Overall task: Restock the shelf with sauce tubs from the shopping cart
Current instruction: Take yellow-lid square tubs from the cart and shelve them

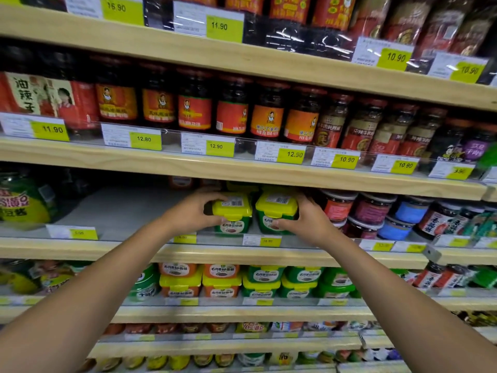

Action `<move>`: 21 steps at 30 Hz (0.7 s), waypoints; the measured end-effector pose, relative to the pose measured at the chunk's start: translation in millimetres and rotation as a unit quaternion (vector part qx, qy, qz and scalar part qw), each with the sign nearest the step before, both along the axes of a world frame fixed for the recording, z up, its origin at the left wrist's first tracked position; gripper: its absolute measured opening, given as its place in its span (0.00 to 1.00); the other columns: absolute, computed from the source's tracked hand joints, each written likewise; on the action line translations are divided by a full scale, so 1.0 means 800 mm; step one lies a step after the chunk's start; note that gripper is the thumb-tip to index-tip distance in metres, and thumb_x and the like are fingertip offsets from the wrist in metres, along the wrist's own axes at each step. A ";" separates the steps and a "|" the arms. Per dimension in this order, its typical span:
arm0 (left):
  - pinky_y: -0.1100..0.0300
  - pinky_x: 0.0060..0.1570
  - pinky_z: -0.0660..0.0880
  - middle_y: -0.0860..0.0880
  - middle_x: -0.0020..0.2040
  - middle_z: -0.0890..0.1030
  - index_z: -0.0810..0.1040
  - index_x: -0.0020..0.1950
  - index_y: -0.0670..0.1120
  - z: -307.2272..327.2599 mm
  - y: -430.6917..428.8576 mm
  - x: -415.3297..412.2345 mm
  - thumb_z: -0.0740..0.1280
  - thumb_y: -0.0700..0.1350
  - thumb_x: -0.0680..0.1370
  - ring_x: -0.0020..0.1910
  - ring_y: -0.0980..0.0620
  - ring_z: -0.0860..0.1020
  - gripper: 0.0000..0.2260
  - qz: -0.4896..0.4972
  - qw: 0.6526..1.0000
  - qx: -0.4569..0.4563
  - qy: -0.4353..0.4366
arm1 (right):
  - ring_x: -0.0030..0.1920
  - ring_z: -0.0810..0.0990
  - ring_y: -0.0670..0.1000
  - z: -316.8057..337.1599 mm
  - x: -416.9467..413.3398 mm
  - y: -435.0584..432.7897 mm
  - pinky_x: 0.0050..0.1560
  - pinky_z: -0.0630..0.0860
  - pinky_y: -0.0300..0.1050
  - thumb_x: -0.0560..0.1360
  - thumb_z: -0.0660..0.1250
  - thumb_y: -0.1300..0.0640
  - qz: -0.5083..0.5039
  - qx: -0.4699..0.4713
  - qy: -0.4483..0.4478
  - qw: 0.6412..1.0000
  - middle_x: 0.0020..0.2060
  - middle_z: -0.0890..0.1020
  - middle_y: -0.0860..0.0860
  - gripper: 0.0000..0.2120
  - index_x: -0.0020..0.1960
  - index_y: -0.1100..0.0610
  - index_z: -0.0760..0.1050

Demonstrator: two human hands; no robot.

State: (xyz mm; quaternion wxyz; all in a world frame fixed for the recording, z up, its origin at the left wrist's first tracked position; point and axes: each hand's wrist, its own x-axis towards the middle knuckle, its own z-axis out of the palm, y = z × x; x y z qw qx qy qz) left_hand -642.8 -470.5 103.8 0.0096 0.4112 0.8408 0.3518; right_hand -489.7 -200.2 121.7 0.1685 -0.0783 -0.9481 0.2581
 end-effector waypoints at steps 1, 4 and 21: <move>0.58 0.69 0.69 0.53 0.69 0.74 0.79 0.69 0.54 -0.004 -0.002 -0.001 0.78 0.51 0.74 0.68 0.53 0.72 0.23 0.003 1.000 0.001 0.027 | 0.68 0.71 0.53 -0.001 -0.003 0.001 0.66 0.72 0.51 0.68 0.77 0.38 0.005 -0.003 -0.010 1.000 0.68 0.73 0.49 0.41 0.75 0.45 0.62; 0.54 0.69 0.71 0.52 0.68 0.77 0.79 0.68 0.54 -0.012 -0.006 -0.001 0.76 0.49 0.75 0.67 0.52 0.75 0.21 -0.007 0.998 0.015 0.068 | 0.68 0.70 0.52 -0.002 -0.010 0.002 0.66 0.72 0.50 0.70 0.76 0.40 0.017 -0.003 -0.034 0.999 0.69 0.73 0.48 0.40 0.75 0.44 0.61; 0.51 0.67 0.73 0.52 0.65 0.77 0.80 0.66 0.53 -0.021 -0.002 -0.003 0.76 0.48 0.76 0.65 0.51 0.76 0.18 -0.013 0.995 0.042 0.090 | 0.70 0.70 0.56 -0.010 -0.017 0.014 0.67 0.68 0.46 0.72 0.77 0.50 0.008 0.108 -0.035 0.994 0.71 0.72 0.55 0.33 0.74 0.53 0.71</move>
